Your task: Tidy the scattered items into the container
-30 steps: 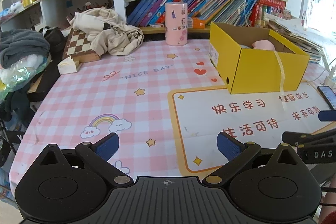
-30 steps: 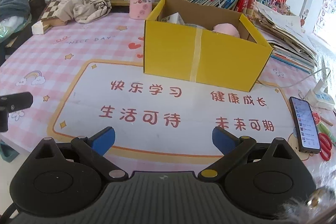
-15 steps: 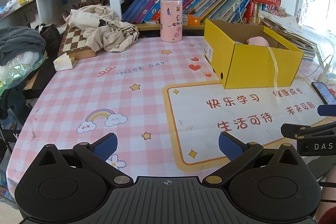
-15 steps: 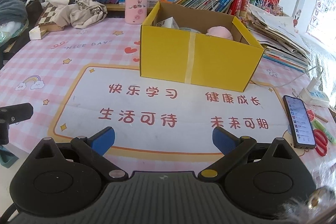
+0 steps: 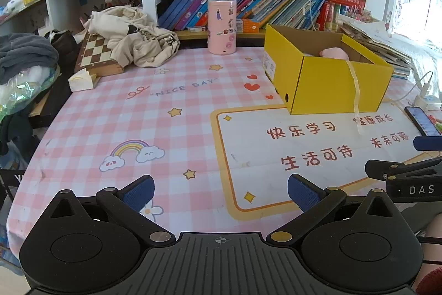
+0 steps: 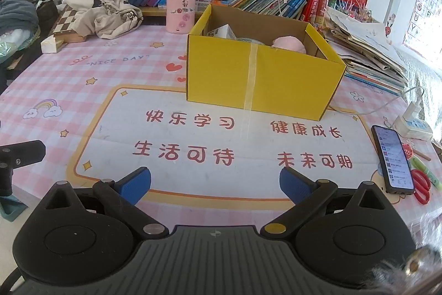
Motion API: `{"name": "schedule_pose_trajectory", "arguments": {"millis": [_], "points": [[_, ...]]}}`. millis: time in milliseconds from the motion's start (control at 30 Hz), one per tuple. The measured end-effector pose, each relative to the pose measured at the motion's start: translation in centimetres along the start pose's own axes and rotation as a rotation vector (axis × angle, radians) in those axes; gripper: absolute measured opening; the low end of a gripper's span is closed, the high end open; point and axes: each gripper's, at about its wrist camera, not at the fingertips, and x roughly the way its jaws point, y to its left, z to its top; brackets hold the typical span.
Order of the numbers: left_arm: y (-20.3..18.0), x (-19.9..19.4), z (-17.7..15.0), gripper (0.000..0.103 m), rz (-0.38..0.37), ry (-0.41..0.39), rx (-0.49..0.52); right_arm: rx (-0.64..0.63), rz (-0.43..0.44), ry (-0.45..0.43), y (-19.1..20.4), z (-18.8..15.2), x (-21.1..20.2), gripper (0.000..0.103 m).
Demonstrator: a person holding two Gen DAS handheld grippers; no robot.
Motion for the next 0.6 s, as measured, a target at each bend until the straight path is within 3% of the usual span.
{"name": "schedule_pose_trajectory", "arguments": {"millis": [600], "points": [[0.31, -0.07, 0.13, 0.103, -0.019, 0.004, -0.023, -0.013, 0.010, 0.006, 0.42, 0.03, -0.10, 0.101]]}}
